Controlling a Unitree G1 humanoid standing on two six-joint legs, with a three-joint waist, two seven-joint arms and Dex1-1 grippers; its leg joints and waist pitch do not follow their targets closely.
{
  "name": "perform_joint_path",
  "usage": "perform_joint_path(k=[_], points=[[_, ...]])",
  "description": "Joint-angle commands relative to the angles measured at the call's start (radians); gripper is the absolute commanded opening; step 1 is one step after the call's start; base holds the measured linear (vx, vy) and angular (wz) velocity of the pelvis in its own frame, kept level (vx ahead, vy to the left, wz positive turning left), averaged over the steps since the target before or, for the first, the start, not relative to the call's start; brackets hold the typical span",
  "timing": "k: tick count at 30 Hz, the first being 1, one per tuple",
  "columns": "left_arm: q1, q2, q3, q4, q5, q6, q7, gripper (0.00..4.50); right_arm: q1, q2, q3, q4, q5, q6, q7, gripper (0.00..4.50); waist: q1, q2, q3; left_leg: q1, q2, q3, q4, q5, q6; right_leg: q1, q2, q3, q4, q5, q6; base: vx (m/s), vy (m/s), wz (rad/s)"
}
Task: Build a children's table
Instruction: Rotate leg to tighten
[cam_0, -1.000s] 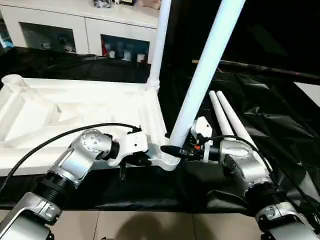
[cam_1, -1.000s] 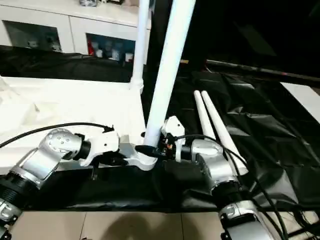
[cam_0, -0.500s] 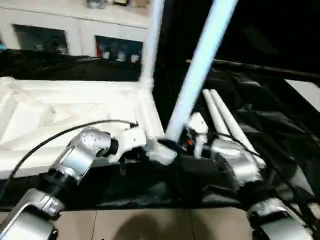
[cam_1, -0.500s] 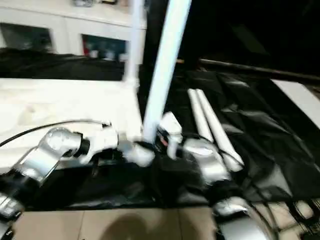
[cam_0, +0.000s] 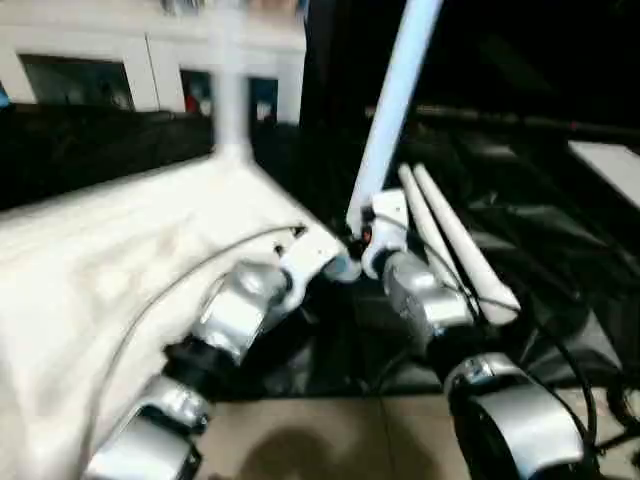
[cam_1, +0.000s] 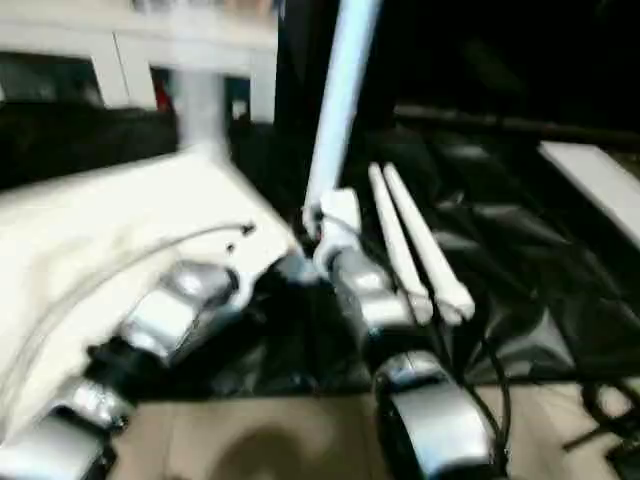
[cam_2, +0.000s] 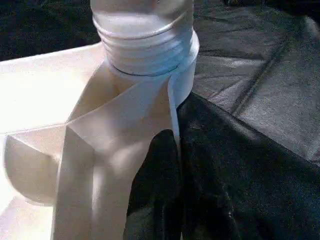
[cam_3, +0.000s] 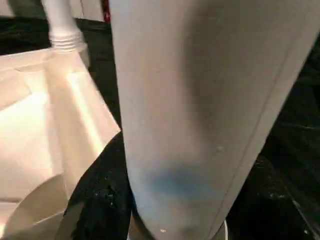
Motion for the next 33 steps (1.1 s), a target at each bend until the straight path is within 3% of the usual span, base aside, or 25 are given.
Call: perform_joint_path(k=[1, 2, 3, 6, 9, 12, 18, 19, 21, 23, 30, 33], points=[[-0.004, -0.004, -0.024, -0.049, -0.004, -0.003, -0.032, 0.00, 0.058, -0.011, -0.010, 0.135, -0.014, 0.108, -0.046, 1.91, -0.004, 0.017, -0.029, -0.012, 0.011, 0.008, -0.070, -0.162, -0.003, 0.034, -0.068, 0.067, -0.128, -0.084, -0.087, 0.000, 0.000, 0.00], [-0.006, -0.001, -0.018, -0.042, -0.003, 0.000, -0.018, 0.00, 0.049, -0.005, -0.014, 0.150, -0.019, 0.102, -0.049, 1.91, -0.006, 0.025, -0.029, -0.015, 0.017, 0.005, -0.079, -0.167, -0.013, 0.042, -0.071, 0.065, -0.136, -0.096, -0.086, 0.000, 0.000, 0.00], [-0.010, 0.009, -0.009, -0.027, 0.000, -0.005, -0.004, 0.00, 0.043, -0.001, -0.013, 0.161, -0.029, 0.095, -0.051, 1.91, -0.009, 0.021, -0.029, -0.005, 0.019, 0.007, -0.082, -0.193, -0.017, 0.036, -0.068, 0.064, -0.143, -0.120, -0.083, 0.000, 0.000, 0.00], [-0.011, 0.027, 0.002, -0.019, 0.010, -0.005, 0.009, 0.00, 0.040, -0.001, -0.013, 0.172, -0.036, 0.094, -0.049, 1.91, -0.012, 0.021, -0.026, -0.001, 0.020, 0.009, -0.089, -0.224, -0.016, 0.035, -0.071, 0.065, -0.157, -0.197, -0.073, 0.000, 0.000, 0.00], [-0.009, 0.039, 0.009, -0.027, 0.006, -0.012, 0.002, 0.00, 0.039, -0.004, -0.008, 0.179, -0.042, 0.097, -0.037, 1.91, -0.015, 0.026, -0.024, 0.002, 0.025, 0.008, -0.094, -0.242, -0.022, 0.031, -0.072, 0.065, -0.161, -0.199, -0.079, 0.000, 0.000, 0.00], [-0.004, 0.054, 0.001, -0.034, 0.004, -0.035, -0.013, 0.00, 0.035, -0.006, -0.001, 0.185, -0.056, 0.099, -0.013, 1.91, -0.019, 0.024, -0.026, 0.000, 0.025, 0.008, -0.098, -0.242, -0.022, 0.035, -0.073, 0.064, -0.164, -0.195, -0.081, 0.000, 0.000, 0.00], [0.006, 0.080, 0.000, -0.039, -0.009, -0.053, -0.035, 0.00, 0.019, -0.011, 0.018, 0.188, -0.079, 0.090, 0.047, 1.91, -0.020, 0.020, -0.024, 0.001, 0.023, 0.012, -0.096, -0.247, -0.015, 0.031, -0.075, 0.068, -0.169, -0.222, -0.078, 0.000, 0.000, 0.00], [0.006, 0.083, 0.000, -0.039, -0.010, -0.057, -0.037, 0.00, 0.017, -0.011, 0.018, 0.186, -0.079, 0.092, 0.053, 1.91, -0.020, 0.019, -0.025, -0.002, 0.023, 0.013, -0.096, -0.223, -0.010, 0.034, -0.076, 0.069, -0.168, -0.206, -0.076, 0.000, 0.000, 0.00], [0.008, 0.092, -0.004, -0.039, -0.010, -0.074, -0.047, 0.00, 0.011, -0.014, 0.028, 0.183, -0.089, 0.083, 0.071, 2.47, -0.022, 0.020, -0.025, -0.002, 0.024, 0.013, -0.096, -0.210, -0.009, 0.034, -0.075, 0.068, -0.165, -0.180, -0.083, 0.000, 0.000, 0.00], [0.008, 0.096, -0.005, -0.037, -0.012, -0.080, -0.048, 0.00, 0.005, -0.016, 0.025, 0.181, -0.090, 0.080, 0.078, 2.47, -0.025, 0.022, -0.025, -0.001, 0.024, 0.013, -0.096, -0.204, -0.012, 0.034, -0.073, 0.068, -0.162, -0.165, -0.092, 0.000, 0.000, 0.00], [0.006, 0.124, -0.010, -0.033, -0.016, -0.115, -0.075, 0.00, -0.020, -0.034, 0.017, 0.140, -0.090, 0.050, 0.186, 3.11, -0.029, 0.021, -0.027, -0.004, 0.023, 0.017, -0.092, -0.180, 0.002, 0.040, -0.074, 0.070, -0.158, -0.117, -0.113, 0.000, 0.000, 0.00], [0.002, 0.133, -0.009, -0.027, -0.018, -0.134, -0.085, 0.00, -0.015, -0.048, 0.022, 0.104, -0.086, 0.041, 0.241, 3.36, -0.028, 0.023, -0.030, -0.005, 0.022, 0.021, -0.086, -0.099, 0.019, 0.045, -0.070, 0.070, -0.146, 0.002, -0.133, 0.000, 0.000, 0.00]])
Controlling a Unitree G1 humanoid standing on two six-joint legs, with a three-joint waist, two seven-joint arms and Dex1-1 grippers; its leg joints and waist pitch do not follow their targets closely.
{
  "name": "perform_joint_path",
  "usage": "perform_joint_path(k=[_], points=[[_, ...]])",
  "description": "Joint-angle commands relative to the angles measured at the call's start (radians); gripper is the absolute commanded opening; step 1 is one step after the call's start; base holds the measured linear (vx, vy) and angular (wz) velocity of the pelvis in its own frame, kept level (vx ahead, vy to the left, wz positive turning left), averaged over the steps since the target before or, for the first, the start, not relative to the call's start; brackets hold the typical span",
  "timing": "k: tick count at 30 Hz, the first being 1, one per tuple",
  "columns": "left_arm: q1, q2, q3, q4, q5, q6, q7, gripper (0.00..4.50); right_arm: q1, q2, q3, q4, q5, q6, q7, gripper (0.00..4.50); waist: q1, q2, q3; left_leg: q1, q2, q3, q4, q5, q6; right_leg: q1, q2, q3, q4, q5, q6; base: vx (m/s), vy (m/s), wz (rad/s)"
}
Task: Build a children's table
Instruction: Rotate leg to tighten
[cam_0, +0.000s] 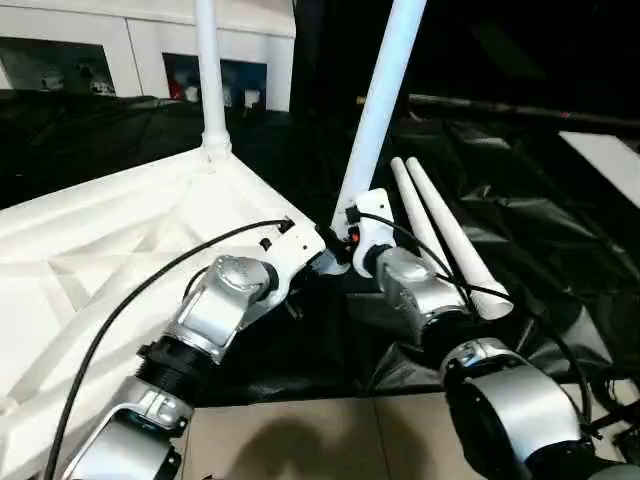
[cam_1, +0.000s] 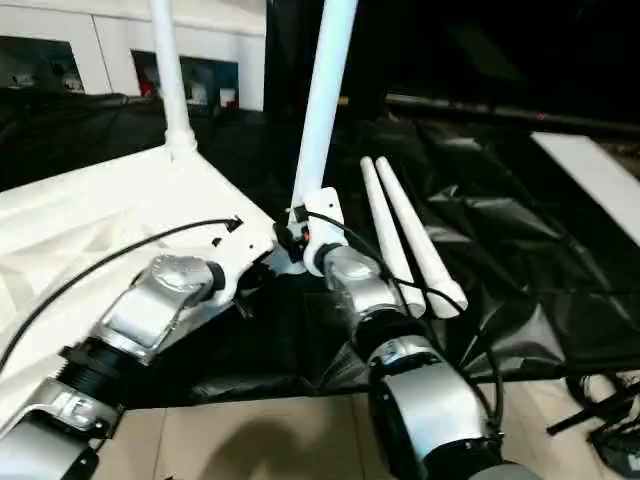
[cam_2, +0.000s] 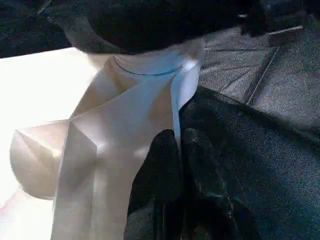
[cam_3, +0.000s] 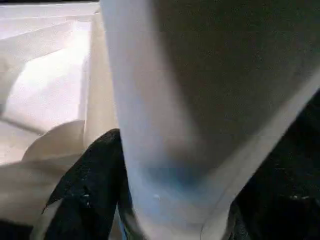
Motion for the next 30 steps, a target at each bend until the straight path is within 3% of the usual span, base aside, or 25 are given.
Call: perform_joint_path(k=[1, 3, 4, 6, 7, 9, 10, 12, 13, 16, 17, 19, 24, 30], points=[[-0.006, 0.010, -0.015, -0.002, 0.011, -0.026, -0.004, 0.00, 0.035, -0.012, 0.010, 0.022, -0.008, 0.034, 0.029, 3.53, 0.000, 0.017, -0.038, -0.005, 0.015, 0.011, -0.055, -0.092, 0.022, 0.041, -0.080, 0.066, -0.085, -0.006, -0.138, 0.000, 0.000, 0.00], [-0.005, 0.032, -0.020, -0.006, 0.002, -0.069, -0.043, 0.00, 0.070, -0.043, 0.028, -0.083, 0.016, 0.045, 0.163, 3.60, 0.003, 0.016, -0.043, -0.006, 0.014, 0.011, -0.051, -0.048, 0.036, 0.049, -0.080, 0.066, -0.077, 0.084, -0.153, 0.000, 0.000, 0.00], [-0.003, 0.043, -0.022, -0.008, -0.004, -0.083, -0.064, 0.00, 0.097, -0.062, 0.041, -0.148, 0.029, 0.058, 0.231, 3.70, 0.001, 0.018, -0.047, -0.007, 0.011, 0.012, -0.045, 0.006, 0.062, 0.054, -0.072, 0.064, -0.066, 0.217, -0.168, 0.000, 0.000, 0.00], [0.001, 0.054, -0.027, -0.013, -0.008, -0.115, -0.086, 0.00, 0.122, -0.080, 0.054, -0.205, 0.039, 0.075, 0.274, 3.89, 0.002, 0.016, -0.046, -0.008, 0.007, 0.013, -0.042, 0.017, 0.090, 0.056, -0.072, 0.065, -0.064, 0.272, -0.176, 0.000, 0.000, 0.00], [0.005, 0.064, -0.029, -0.017, -0.015, -0.130, -0.109, 0.00, 0.147, -0.099, 0.066, -0.255, 0.041, 0.088, 0.313, 3.89, 0.001, 0.021, -0.045, -0.007, 0.007, 0.013, -0.042, 0.012, 0.095, 0.055, -0.073, 0.064, -0.066, 0.266, -0.186, 0.000, 0.000, 0.00], [0.015, 0.090, -0.037, -0.018, -0.021, -0.168, -0.148, 0.00, 0.199, -0.146, 0.095, -0.343, 0.033, 0.097, 0.383, 3.96, -0.002, 0.017, -0.046, -0.006, 0.010, 0.014, -0.042, -0.001, 0.094, 0.056, -0.074, 0.064, -0.064, 0.250, -0.197, 0.000, 0.000, 0.00], [0.026, 0.110, -0.038, -0.019, -0.036, -0.207, -0.193, 0.00, 0.233, -0.180, 0.105, -0.391, 0.033, 0.095, 0.426, 3.96, 0.001, 0.024, -0.045, -0.005, 0.010, 0.012, -0.040, 0.007, 0.097, 0.058, -0.073, 0.065, -0.066, 0.261, -0.192, 0.000, 0.000, 0.00], [0.031, 0.117, -0.038, -0.019, -0.041, -0.222, -0.209, 0.00, 0.244, -0.192, 0.108, -0.406, 0.035, 0.094, 0.440, 3.96, -0.002, 0.019, -0.045, -0.007, 0.009, 0.015, -0.040, 0.006, 0.101, 0.059, -0.072, 0.065, -0.064, 0.269, -0.203, 0.000, 0.000, 0.00], [0.045, 0.137, -0.039, -0.030, -0.063, -0.275, -0.262, 0.00, 0.269, -0.215, 0.104, -0.439, 0.048, 0.090, 0.476, 3.96, 0.001, 0.027, -0.044, -0.006, 0.008, 0.013, -0.040, 0.000, 0.099, 0.059, -0.073, 0.065, -0.065, 0.258, -0.205, 0.000, 0.000, 0.00], [0.068, 0.165, -0.041, -0.066, -0.099, -0.300, -0.345, 0.00, 0.292, -0.239, 0.101, -0.471, 0.048, 0.065, 0.505, 3.96, 0.000, 0.025, -0.043, -0.003, 0.013, 0.016, -0.040, -0.029, 0.091, 0.056, -0.075, 0.067, -0.066, 0.208, -0.215, 0.000, 0.000, 0.00], [0.078, 0.179, -0.044, -0.086, -0.114, -0.293, -0.383, 0.00, 0.303, -0.248, 0.102, -0.490, 0.044, 0.047, 0.518, 3.96, -0.001, 0.030, -0.041, -0.002, 0.013, 0.016, -0.042, -0.025, 0.089, 0.053, -0.073, 0.068, -0.065, 0.205, -0.224, 0.000, 0.000, 0.00], [0.086, 0.195, -0.049, -0.101, -0.122, -0.299, -0.411, 0.00, 0.315, -0.254, 0.103, -0.520, 0.045, 0.044, 0.524, 3.96, -0.001, 0.031, -0.039, -0.002, 0.013, 0.018, -0.042, -0.027, 0.090, 0.052, -0.072, 0.068, -0.065, 0.205, -0.224, 0.000, 0.000, 0.00], [0.091, 0.205, -0.047, -0.100, -0.132, -0.325, -0.436, 0.00, 0.360, -0.261, 0.115, -0.612, 0.076, 0.086, 0.578, 3.96, 0.004, 0.026, -0.039, -0.002, 0.011, 0.018, -0.040, -0.033, 0.091, 0.056, -0.072, 0.070, -0.065, 0.192, -0.212, 0.000, 0.000, 0.00], [0.096, 0.205, -0.041, -0.107, -0.131, -0.329, -0.448, 0.00, 0.362, -0.251, 0.117, -0.606, 0.072, 0.079, 0.592, 3.96, 0.013, 0.022, -0.038, 0.002, 0.011, 0.021, -0.041, -0.049, 0.073, 0.051, -0.072, 0.073, -0.067, 0.127, -0.198, 0.000, 0.000, 0.00]])
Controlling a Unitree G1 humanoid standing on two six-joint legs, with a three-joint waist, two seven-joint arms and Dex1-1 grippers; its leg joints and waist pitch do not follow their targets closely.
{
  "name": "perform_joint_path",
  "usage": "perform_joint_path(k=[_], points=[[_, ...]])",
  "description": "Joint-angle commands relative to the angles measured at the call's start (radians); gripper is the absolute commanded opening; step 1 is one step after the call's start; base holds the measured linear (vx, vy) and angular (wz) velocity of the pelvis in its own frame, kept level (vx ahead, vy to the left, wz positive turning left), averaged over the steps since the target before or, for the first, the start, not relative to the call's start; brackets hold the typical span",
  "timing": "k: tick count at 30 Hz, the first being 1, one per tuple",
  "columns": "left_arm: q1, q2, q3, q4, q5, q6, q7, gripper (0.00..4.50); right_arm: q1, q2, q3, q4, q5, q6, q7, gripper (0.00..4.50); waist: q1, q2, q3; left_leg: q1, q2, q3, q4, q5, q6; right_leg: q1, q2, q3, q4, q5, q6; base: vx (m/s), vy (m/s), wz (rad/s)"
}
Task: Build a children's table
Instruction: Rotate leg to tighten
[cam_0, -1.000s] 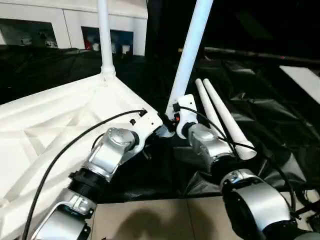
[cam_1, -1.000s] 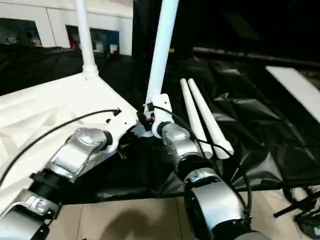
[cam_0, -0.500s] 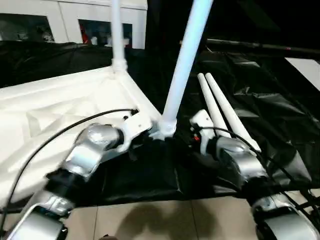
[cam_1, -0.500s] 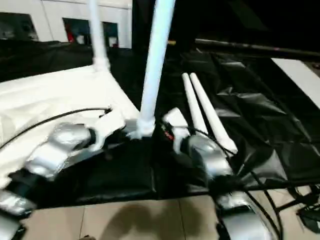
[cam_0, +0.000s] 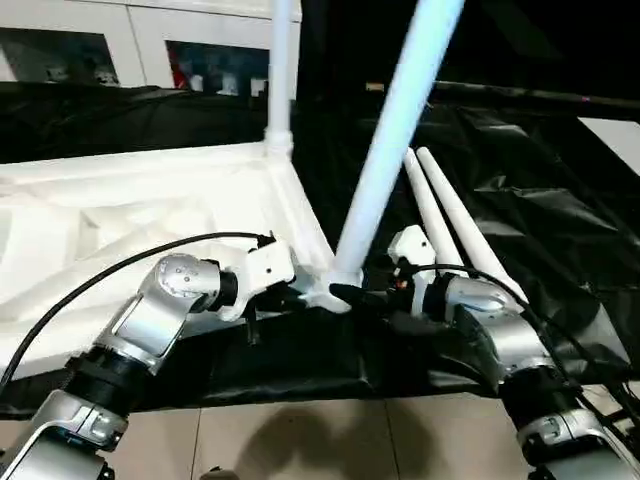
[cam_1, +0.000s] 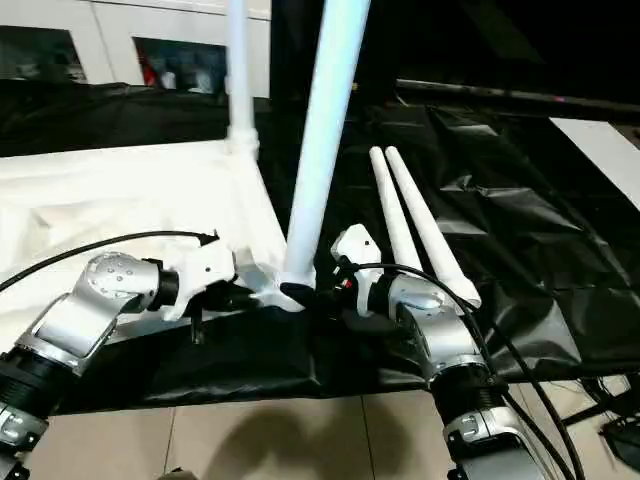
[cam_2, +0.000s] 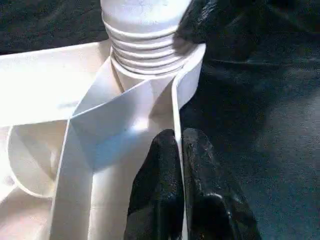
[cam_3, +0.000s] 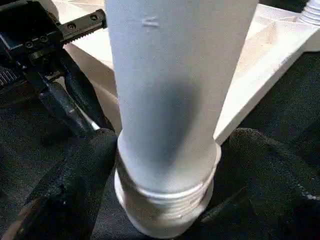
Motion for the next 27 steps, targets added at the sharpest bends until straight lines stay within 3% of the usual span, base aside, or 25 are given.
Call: perform_joint_path(k=[1, 6, 7, 8, 12, 21, 24, 25, 26, 27], points=[[0.014, -0.018, -0.022, -0.031, -0.027, -0.035, -0.027, 0.00, 0.002, -0.002, -0.005, -0.005, 0.005, 0.002, 0.008, 3.80, -0.006, 0.007, -0.057, 0.002, 0.012, 0.006, -0.045, -0.053, 0.050, 0.059, -0.068, 0.060, -0.067, 0.132, -0.199, 0.000, 0.000, 0.00], [0.016, -0.016, -0.022, -0.022, -0.020, -0.042, -0.023, 0.00, 0.000, -0.007, 0.014, 0.005, -0.009, 0.009, 0.013, 3.49, -0.005, 0.005, -0.059, 0.002, 0.009, 0.008, -0.041, -0.030, 0.061, 0.060, -0.067, 0.062, -0.063, 0.171, -0.205, 0.000, 0.000, 0.00], [0.017, -0.016, -0.021, -0.023, -0.019, -0.041, -0.023, 0.00, -0.001, -0.006, 0.015, 0.007, -0.010, 0.009, 0.013, 3.18, -0.005, 0.004, -0.060, 0.002, 0.008, 0.008, -0.040, -0.025, 0.065, 0.060, -0.067, 0.063, -0.062, 0.180, -0.205, 0.000, 0.000, 0.00], [0.017, -0.016, -0.020, -0.023, -0.019, -0.041, -0.023, 0.00, -0.001, -0.005, 0.015, 0.008, -0.010, 0.009, 0.013, 3.18, -0.005, -0.001, -0.060, 0.001, 0.008, 0.009, -0.040, -0.023, 0.068, 0.061, -0.067, 0.063, -0.062, 0.181, -0.205, 0.000, 0.000, 0.00], [0.019, -0.015, -0.018, -0.021, -0.018, -0.042, -0.024, 0.00, -0.005, -0.002, 0.012, 0.015, -0.012, 0.006, 0.012, 2.87, -0.004, 0.002, -0.060, 0.002, 0.008, 0.009, -0.039, -0.026, 0.068, 0.060, -0.068, 0.063, -0.062, 0.167, -0.203, 0.000, 0.000, 0.00], [0.019, -0.020, -0.014, -0.012, -0.017, -0.028, -0.013, 0.00, -0.006, 0.012, 0.003, 0.047, -0.015, 0.007, -0.030, 2.74, -0.004, 0.001, -0.061, 0.001, 0.007, 0.009, -0.037, -0.016, 0.072, 0.061, -0.067, 0.063, -0.060, 0.176, -0.207, 0.000, 0.000, 0.00], [-0.001, -0.060, -0.002, 0.021, -0.003, 0.018, 0.056, 0.00, -0.010, 0.044, -0.028, 0.098, -0.028, 0.017, -0.149, 2.74, -0.007, 0.002, -0.056, 0.002, 0.009, 0.008, -0.043, -0.050, 0.050, 0.057, -0.069, 0.061, -0.069, 0.089, -0.196, 0.000, 0.000, 0.00], [-0.019, -0.090, 0.007, 0.051, 0.009, 0.040, 0.112, 0.00, -0.015, 0.067, -0.054, 0.126, -0.021, 0.030, -0.215, 2.74, -0.006, 0.003, -0.057, 0.004, 0.011, 0.007, -0.044, -0.073, 0.038, 0.058, -0.072, 0.061, -0.072, 0.038, -0.188, 0.000, 0.000, 0.00], [-0.073, -0.178, 0.029, 0.137, 0.036, 0.079, 0.255, 0.00, -0.032, 0.118, -0.094, 0.196, -0.023, 0.030, -0.367, 2.74, -0.009, 0.006, -0.056, 0.005, 0.011, 0.010, -0.044, -0.074, 0.029, 0.053, -0.071, 0.064, -0.072, 0.032, -0.186, 0.000, 0.000, 0.00], [-0.073, -0.178, 0.029, 0.137, 0.036, 0.079, 0.255, 0.00, -0.032, 0.118, -0.094, 0.196, -0.023, 0.030, -0.367, 2.74, -0.009, 0.006, -0.056, 0.005, 0.011, 0.010, -0.044, -0.074, 0.029, 0.053, -0.071, 0.064, -0.072, 0.032, -0.186, 0.000, 0.000, 0.00]])
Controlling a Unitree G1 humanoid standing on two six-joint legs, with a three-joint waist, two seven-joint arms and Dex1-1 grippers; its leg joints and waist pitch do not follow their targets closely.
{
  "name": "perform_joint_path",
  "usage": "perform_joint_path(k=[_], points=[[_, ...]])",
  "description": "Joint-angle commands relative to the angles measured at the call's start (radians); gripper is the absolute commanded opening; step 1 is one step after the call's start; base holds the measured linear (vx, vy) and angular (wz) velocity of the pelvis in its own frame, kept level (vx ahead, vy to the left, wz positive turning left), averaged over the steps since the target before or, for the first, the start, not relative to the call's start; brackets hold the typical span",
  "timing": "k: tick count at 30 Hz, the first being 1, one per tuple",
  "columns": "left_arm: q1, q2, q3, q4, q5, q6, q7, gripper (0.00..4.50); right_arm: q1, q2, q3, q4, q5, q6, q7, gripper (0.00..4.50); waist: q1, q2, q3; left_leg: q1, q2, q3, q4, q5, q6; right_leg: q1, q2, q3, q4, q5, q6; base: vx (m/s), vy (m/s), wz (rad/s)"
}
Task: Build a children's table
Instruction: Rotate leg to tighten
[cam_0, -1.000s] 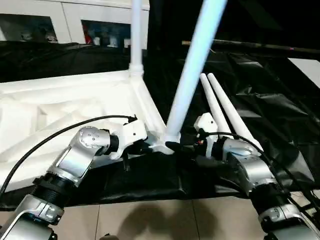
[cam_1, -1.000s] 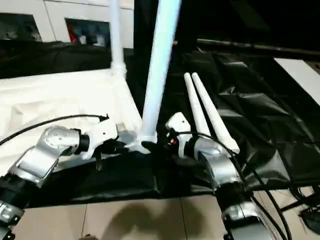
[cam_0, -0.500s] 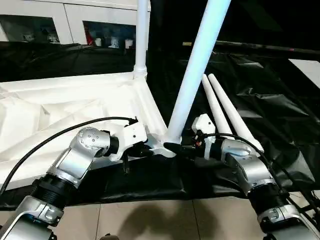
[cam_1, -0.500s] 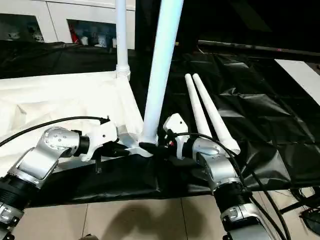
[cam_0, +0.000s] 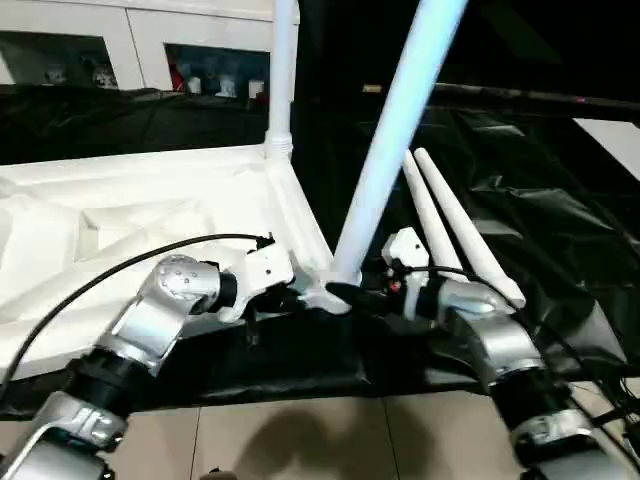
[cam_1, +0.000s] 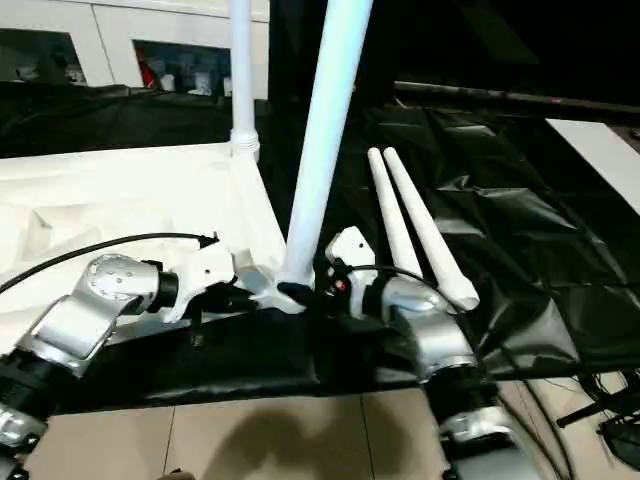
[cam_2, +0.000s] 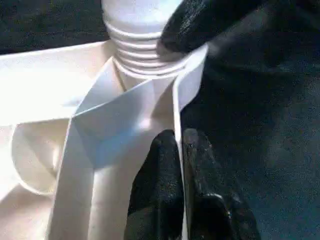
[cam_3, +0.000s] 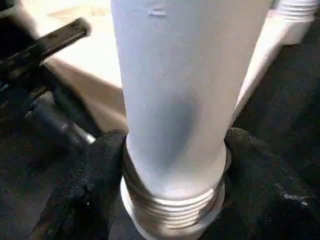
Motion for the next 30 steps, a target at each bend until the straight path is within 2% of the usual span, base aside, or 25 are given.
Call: perform_joint_path(k=[1, 2, 3, 4, 5, 6, 7, 12, 13, 15, 16, 17, 19, 21, 23, 24, 25, 26, 27, 29, 30], points=[[-0.047, -0.122, 0.017, 0.085, -0.009, 0.041, 0.183, 0.00, -0.021, 0.039, -0.043, 0.121, -0.032, 0.027, -0.220, 2.73, -0.006, 0.009, -0.057, 0.008, 0.014, 0.002, -0.053, -0.105, -0.008, 0.047, -0.076, 0.056, -0.079, -0.056, -0.186, 0.000, 0.000, 0.00], [-0.052, -0.131, 0.018, 0.094, -0.008, 0.042, 0.193, 0.00, -0.025, 0.045, -0.043, 0.130, -0.036, 0.023, -0.237, 2.73, -0.006, 0.009, -0.057, 0.008, 0.014, 0.002, -0.053, -0.105, -0.008, 0.047, -0.076, 0.056, -0.079, -0.056, -0.186, 0.000, 0.000, 0.00], [-0.065, -0.157, 0.023, 0.115, -0.005, 0.059, 0.229, 0.00, -0.035, 0.059, -0.041, 0.146, -0.046, 0.017, -0.274, 2.73, -0.008, 0.008, -0.053, 0.002, 0.012, 0.003, -0.054, -0.119, -0.008, 0.045, -0.073, 0.056, -0.084, -0.063, -0.170, 0.000, 0.000, 0.00], [-0.079, -0.187, 0.026, 0.137, -0.002, 0.075, 0.265, 0.00, -0.049, 0.077, -0.039, 0.167, -0.056, 0.011, -0.321, 2.72, -0.010, 0.012, -0.053, 0.003, 0.007, 0.005, -0.052, -0.142, -0.007, 0.041, -0.072, 0.058, -0.092, -0.097, -0.159, 0.000, 0.000, 0.00], [-0.090, -0.215, 0.029, 0.153, 0.000, 0.088, 0.295, 0.00, -0.065, 0.095, -0.041, 0.190, -0.063, 0.007, -0.370, 2.72, -0.008, 0.009, -0.053, 0.005, 0.007, 0.004, -0.052, -0.147, -0.006, 0.040, -0.073, 0.058, -0.094, -0.117, -0.153, 0.000, 0.000, 0.00], [-0.098, -0.238, 0.030, 0.166, 0.005, 0.099, 0.325, 0.00, -0.082, 0.112, -0.047, 0.212, -0.066, 0.007, -0.415, 2.72, -0.009, 0.013, -0.054, 0.005, 0.007, 0.005, -0.052, -0.155, -0.005, 0.037, -0.075, 0.060, -0.096, -0.141, -0.149, 0.000, 0.000, 0.00], [-0.103, -0.256, 0.027, 0.172, 0.013, 0.101, 0.340, 0.00, -0.101, 0.128, -0.054, 0.233, -0.064, 0.012, -0.451, 2.72, -0.008, 0.012, -0.055, 0.003, 0.007, 0.004, -0.052, -0.157, -0.006, 0.038, -0.073, 0.059, -0.095, -0.147, -0.140, 0.000, 0.000, 0.00], [-0.113, -0.286, 0.023, 0.192, 0.039, 0.094, 0.351, 0.00, -0.170, 0.172, -0.082, 0.307, -0.064, 0.006, -0.517, 2.72, -0.014, 0.013, -0.056, -0.002, 0.005, 0.002, -0.052, -0.157, 0.005, 0.036, -0.072, 0.056, -0.097, -0.144, -0.124, 0.000, 0.000, 0.00], [-0.111, -0.278, 0.021, 0.191, 0.041, 0.087, 0.348, 0.00, -0.173, 0.173, -0.083, 0.311, -0.062, 0.001, -0.513, 2.72, -0.016, 0.004, -0.056, -0.003, 0.006, 0.003, -0.051, -0.159, 0.010, 0.036, -0.072, 0.056, -0.098, -0.147, -0.122, 0.000, 0.000, 0.00], [-0.108, -0.258, 0.017, 0.194, 0.042, 0.078, 0.344, 0.00, -0.177, 0.169, -0.081, 0.321, -0.064, -0.018, -0.497, 2.72, -0.016, 0.009, -0.055, -0.004, 0.007, 0.002, -0.052, -0.152, 0.016, 0.035, -0.073, 0.056, -0.096, -0.135, -0.124, 0.000, 0.000, 0.00], [-0.108, -0.248, 0.015, 0.197, 0.044, 0.070, 0.339, 0.00, -0.179, 0.169, -0.088, 0.324, -0.054, -0.027, -0.477, 2.72, -0.017, 0.004, -0.056, -0.004, 0.007, 0.003, -0.051, -0.150, 0.019, 0.036, -0.073, 0.055, -0.095, -0.132, -0.124, 0.000, 0.000, 0.00], [-0.108, -0.245, 0.015, 0.198, 0.044, 0.068, 0.338, 0.00, -0.179, 0.169, -0.090, 0.325, -0.051, -0.029, -0.472, 2.72, -0.017, 0.006, -0.056, -0.005, 0.007, 0.002, -0.052, -0.148, 0.022, 0.036, -0.073, 0.055, -0.094, -0.125, -0.128, 0.000, 0.000, 0.00], [-0.105, -0.231, 0.017, 0.197, 0.044, 0.063, 0.331, 0.00, -0.179, 0.163, -0.095, 0.320, -0.041, -0.044, -0.442, 3.42, -0.019, 0.004, -0.056, -0.006, 0.006, 0.003, -0.051, -0.145, 0.030, 0.037, -0.073, 0.055, -0.094, -0.119, -0.130, 0.000, 0.000, 0.00], [-0.097, -0.205, 0.021, 0.185, 0.044, 0.057, 0.306, 0.00, -0.173, 0.143, -0.086, 0.292, -0.038, -0.051, -0.384, 3.42, -0.019, 0.002, -0.056, -0.006, 0.007, 0.003, -0.050, -0.145, 0.039, 0.037, -0.073, 0.055, -0.095, -0.120, -0.133, 0.000, 0.000, 0.00], [-0.090, -0.184, 0.021, 0.178, 0.046, 0.041, 0.286, 0.00, -0.168, 0.122, -0.077, 0.270, -0.040, -0.051, -0.339, 3.77, -0.018, 0.003, -0.056, -0.008, 0.007, 0.003, -0.050, -0.138, 0.042, 0.039, -0.074, 0.054, -0.094, -0.119, -0.134, 0.000, 0.000, 0.00], [-0.079, -0.158, 0.021, 0.162, 0.043, 0.032, 0.253, 0.00, -0.154, 0.088, -0.056, 0.231, -0.046, -0.046, -0.274, 3.77, -0.019, -0.001, -0.055, -0.009, 0.007, 0.004, -0.050, -0.128, 0.047, 0.039, -0.074, 0.054, -0.095, -0.114, -0.137, 0.000, 0.000, 0.00], [-0.061, -0.120, 0.021, 0.131, 0.029, 0.016, 0.196, 0.00, -0.122, 0.038, -0.038, 0.152, -0.028, -0.012, -0.170, 3.77, -0.015, -0.002, -0.056, -0.010, 0.008, 0.002, -0.049, -0.117, 0.056, 0.045, -0.074, 0.053, -0.094, -0.099, -0.135, 0.000, 0.000, 0.00], [-0.059, -0.116, 0.021, 0.127, 0.027, 0.014, 0.189, 0.00, -0.118, 0.032, -0.037, 0.143, -0.025, -0.008, -0.158, 3.77, -0.015, -0.002, -0.057, -0.012, 0.009, 0.002, -0.048, -0.105, 0.060, 0.046, -0.075, 0.054, -0.090, -0.077, -0.136, 0.000, 0.000, 0.00], [-0.055, -0.106, 0.020, 0.120, 0.024, 0.008, 0.174, 0.00, -0.110, 0.020, -0.032, 0.127, -0.021, -0.001, -0.132, 3.77, -0.017, -0.001, -0.056, -0.010, 0.009, 0.003, -0.048, -0.096, 0.065, 0.041, -0.072, 0.054, -0.089, -0.058, -0.142, 0.000, 0.000, 0.00], [-0.038, -0.071, 0.009, 0.093, 0.009, -0.024, 0.111, 0.00, -0.087, -0.021, -0.004, 0.085, -0.025, 0.005, -0.042, 3.77, -0.018, -0.001, -0.058, -0.012, 0.008, 0.003, -0.047, -0.086, 0.071, 0.045, -0.072, 0.053, -0.086, -0.041, -0.150, 0.000, 0.000, 0.00], [-0.030, -0.056, 0.006, 0.081, -0.001, -0.026, 0.080, 0.00, -0.075, -0.039, 0.009, 0.063, -0.024, 0.010, 0.002, 3.77, -0.018, 0.000, -0.058, -0.012, 0.009, 0.004, -0.046, -0.076, 0.073, 0.044, -0.072, 0.053, -0.083, -0.015, -0.166, 0.000, 0.000, 0.00]])
